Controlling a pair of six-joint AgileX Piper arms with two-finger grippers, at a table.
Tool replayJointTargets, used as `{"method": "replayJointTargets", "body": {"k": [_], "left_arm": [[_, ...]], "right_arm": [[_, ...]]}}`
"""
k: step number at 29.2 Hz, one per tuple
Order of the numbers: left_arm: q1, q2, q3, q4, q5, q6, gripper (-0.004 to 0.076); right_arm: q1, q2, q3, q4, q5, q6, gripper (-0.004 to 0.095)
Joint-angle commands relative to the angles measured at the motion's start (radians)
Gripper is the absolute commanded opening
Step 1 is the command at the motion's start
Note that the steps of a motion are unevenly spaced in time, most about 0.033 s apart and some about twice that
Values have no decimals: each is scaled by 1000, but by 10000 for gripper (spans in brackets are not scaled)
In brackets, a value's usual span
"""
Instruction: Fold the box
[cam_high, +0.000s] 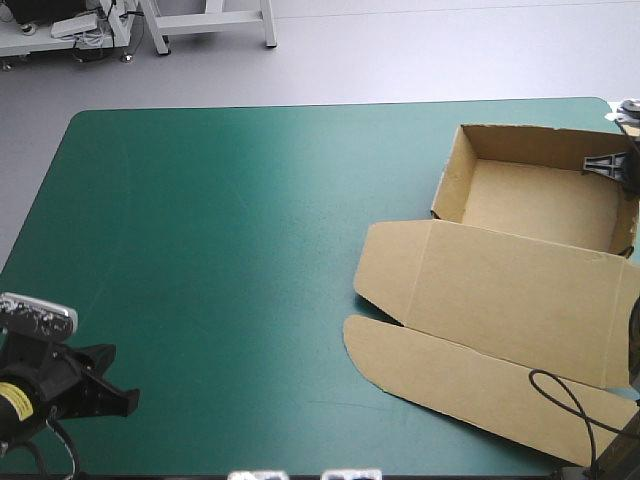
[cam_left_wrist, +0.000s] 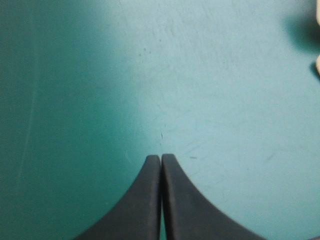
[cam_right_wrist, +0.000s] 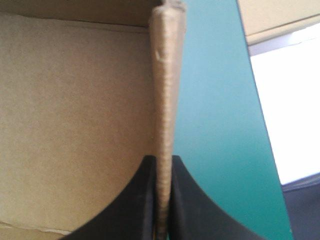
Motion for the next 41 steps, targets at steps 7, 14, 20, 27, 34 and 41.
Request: {"method": "replayJointTargets", "body": {"k": [7, 14, 20, 27, 34, 41], "left_arm": [[-4, -110, 91, 9, 34, -23, -9], [-4, -108, 91, 43, 34, -17, -9], [-4, -113, 110, 43, 34, -14, -9], [-4, -214, 229, 31, 26, -14, -9], [-4, -362, 285, 23, 24, -14, -9], [-4, -444, 342, 8, 11, 14, -9]], "right_arm": [[-59, -35, -26, -66, 11, -16, 428], [-59, -146, -26, -63, 11, -16, 469], [-59, -322, -26, 140, 11, -16, 456], [-29, -640, 150, 392, 11, -138, -5], [-19, -1057, 576, 388, -13, -200, -13], [-16, -1446, 1021, 386, -105, -251, -13]]}}
